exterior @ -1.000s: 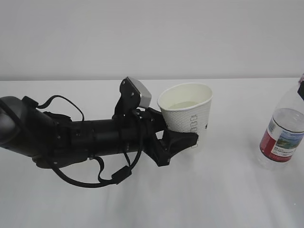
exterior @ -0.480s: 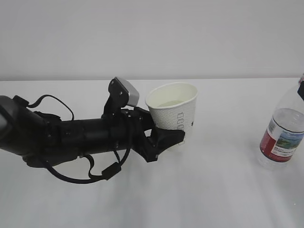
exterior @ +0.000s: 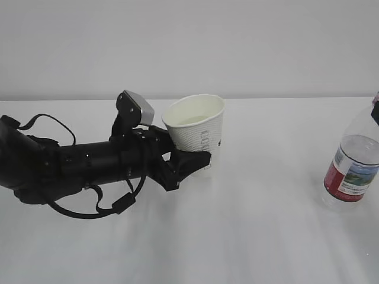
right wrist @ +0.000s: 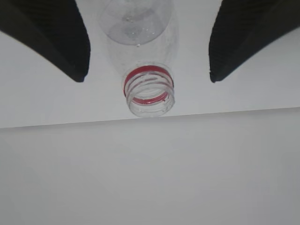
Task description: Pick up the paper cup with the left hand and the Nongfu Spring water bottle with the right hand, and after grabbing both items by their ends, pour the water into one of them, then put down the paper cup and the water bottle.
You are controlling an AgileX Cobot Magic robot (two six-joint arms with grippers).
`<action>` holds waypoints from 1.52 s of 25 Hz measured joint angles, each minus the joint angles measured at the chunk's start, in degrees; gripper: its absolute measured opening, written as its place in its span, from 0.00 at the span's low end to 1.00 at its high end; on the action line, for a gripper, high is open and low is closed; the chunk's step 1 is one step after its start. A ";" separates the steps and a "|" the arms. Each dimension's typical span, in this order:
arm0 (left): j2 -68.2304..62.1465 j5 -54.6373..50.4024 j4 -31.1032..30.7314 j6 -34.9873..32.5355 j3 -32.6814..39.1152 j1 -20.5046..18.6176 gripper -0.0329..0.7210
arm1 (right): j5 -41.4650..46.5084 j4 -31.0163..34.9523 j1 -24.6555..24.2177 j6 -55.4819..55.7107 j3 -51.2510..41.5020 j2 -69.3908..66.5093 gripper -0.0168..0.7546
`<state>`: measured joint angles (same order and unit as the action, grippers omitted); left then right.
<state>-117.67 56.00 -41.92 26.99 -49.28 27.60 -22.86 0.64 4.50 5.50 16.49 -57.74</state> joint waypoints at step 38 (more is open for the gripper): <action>0.00 7.32 15.23 -9.79 11.50 -7.04 0.70 | 0.00 0.00 0.00 -1.69 0.00 0.00 0.79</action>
<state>-117.67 63.32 -26.69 17.20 -37.78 20.56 -22.86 0.64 4.50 3.81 16.49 -57.74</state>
